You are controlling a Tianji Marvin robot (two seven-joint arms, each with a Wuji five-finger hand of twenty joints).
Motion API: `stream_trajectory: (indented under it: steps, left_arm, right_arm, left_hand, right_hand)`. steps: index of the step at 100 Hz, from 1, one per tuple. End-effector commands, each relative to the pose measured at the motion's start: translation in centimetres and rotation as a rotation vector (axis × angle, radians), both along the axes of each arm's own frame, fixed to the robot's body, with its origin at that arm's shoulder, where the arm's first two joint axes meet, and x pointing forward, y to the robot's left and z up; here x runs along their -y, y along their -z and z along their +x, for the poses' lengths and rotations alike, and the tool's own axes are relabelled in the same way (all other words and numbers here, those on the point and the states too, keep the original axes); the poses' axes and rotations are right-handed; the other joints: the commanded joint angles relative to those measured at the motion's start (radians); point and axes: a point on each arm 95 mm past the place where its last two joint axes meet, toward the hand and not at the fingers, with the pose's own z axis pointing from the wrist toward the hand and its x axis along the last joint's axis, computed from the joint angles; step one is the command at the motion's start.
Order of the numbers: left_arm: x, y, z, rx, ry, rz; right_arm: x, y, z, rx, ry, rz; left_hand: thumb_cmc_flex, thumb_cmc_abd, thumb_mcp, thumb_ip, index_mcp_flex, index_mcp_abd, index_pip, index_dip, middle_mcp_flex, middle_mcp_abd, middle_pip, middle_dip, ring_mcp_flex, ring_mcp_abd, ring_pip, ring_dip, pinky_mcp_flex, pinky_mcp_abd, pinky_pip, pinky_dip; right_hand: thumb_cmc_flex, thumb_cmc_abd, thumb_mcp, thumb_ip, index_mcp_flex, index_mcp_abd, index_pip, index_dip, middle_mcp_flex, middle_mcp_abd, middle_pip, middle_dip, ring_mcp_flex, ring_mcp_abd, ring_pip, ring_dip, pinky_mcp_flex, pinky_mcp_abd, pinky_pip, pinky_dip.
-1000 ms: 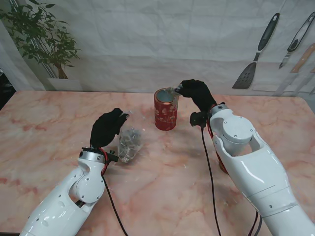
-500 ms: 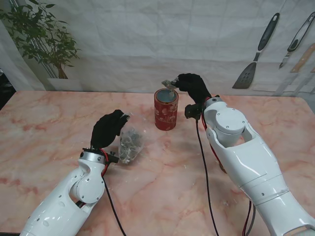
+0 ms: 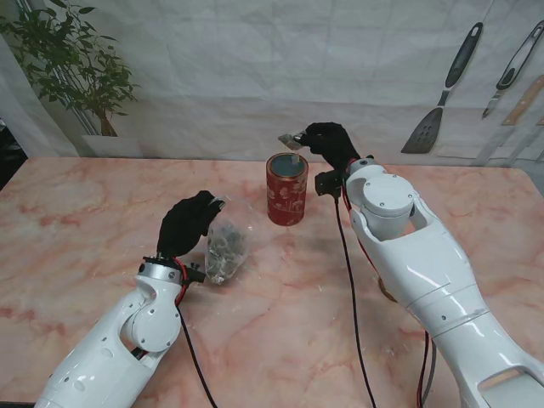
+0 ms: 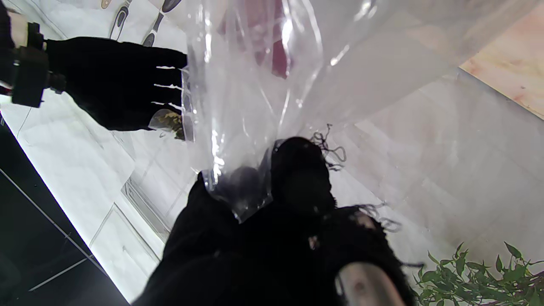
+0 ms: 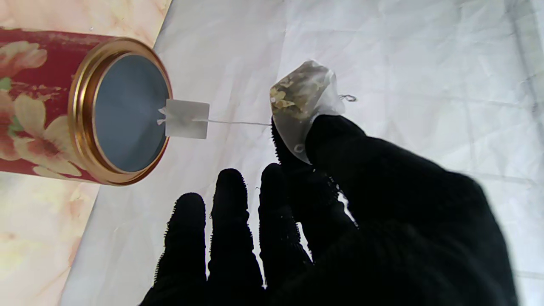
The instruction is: Insert tea bags into the tea bag box
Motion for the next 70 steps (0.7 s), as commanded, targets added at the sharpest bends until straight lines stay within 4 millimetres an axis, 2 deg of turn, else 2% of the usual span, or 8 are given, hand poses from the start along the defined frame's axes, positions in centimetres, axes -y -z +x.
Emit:
stream_trajectory:
  steps: [1,16,20,36,70]
  left_arm:
    - [0.1,-0.1,0.1,-0.007,0.011,0.001]
    - [0.1,-0.1,0.2,-0.007,0.014,0.000]
    - [0.1,-0.1,0.2,-0.007,0.014,-0.001]
    - [0.1,0.0,0.2,-0.007,0.014,-0.003]
    - [0.1,-0.1,0.2,0.000,0.016,-0.009]
  right_arm:
    - [-0.4,0.2,0.5,-0.024,0.006,-0.007]
    - [-0.4,0.9,1.5,-0.083,0.046,-0.035]
    - [-0.4,1.0,1.7,-0.096,0.056,-0.044]
    - [-0.5,1.7,2.4,-0.143,0.093,-0.099]
    - [-0.9,2.4,2.5,-0.211,0.117,-0.205]
  left_hand:
    - [0.064,0.029,0.065,0.047,0.103,0.173,0.138,0.015,0.120,-0.109,0.204,0.008,0.109,0.184,0.332,-0.007,-0.123,-0.097,0.296,0.000]
    - [0.063,0.029,0.065,0.047,0.103,0.173,0.138,0.015,0.120,-0.109,0.204,0.008,0.109,0.184,0.332,-0.007,-0.123,-0.097,0.295,0.000]
    - [0.063,0.028,0.065,0.047,0.103,0.173,0.138,0.015,0.120,-0.109,0.204,0.008,0.109,0.184,0.332,-0.007,-0.123,-0.097,0.295,0.000]
    - [0.064,0.028,0.065,0.047,0.103,0.173,0.138,0.015,0.120,-0.109,0.204,0.008,0.109,0.183,0.332,-0.007,-0.123,-0.097,0.295,0.000]
    - [0.064,0.028,0.065,0.046,0.103,0.173,0.138,0.015,0.120,-0.109,0.204,0.008,0.109,0.183,0.332,-0.007,-0.123,-0.097,0.295,0.000]
  right_hand:
    - [0.012,0.007,-0.003,0.014,0.013,-0.083,0.008,-0.010,0.008,-0.020,0.010,0.017,0.023,-0.036,0.032,0.012,0.005,-0.048,0.035,0.004]
    - [0.003,-0.008,-0.003,0.016,0.020,-0.083,0.015,-0.039,0.022,-0.016,0.021,0.024,0.032,-0.031,0.050,0.020,0.007,-0.044,0.052,0.003]
    - [-0.004,-0.013,-0.001,0.019,0.018,-0.085,0.038,-0.073,0.026,-0.016,0.025,0.028,0.036,-0.030,0.056,0.023,0.005,-0.042,0.067,-0.006]
    - [-0.014,-0.029,0.005,0.024,0.025,-0.081,0.045,-0.098,0.036,-0.010,0.035,0.030,0.043,-0.024,0.069,0.027,0.008,-0.035,0.079,-0.011]
    - [-0.029,-0.069,0.035,0.024,0.040,-0.071,0.066,-0.155,0.061,0.005,0.053,0.029,0.061,-0.008,0.096,0.032,0.010,-0.018,0.121,-0.022]
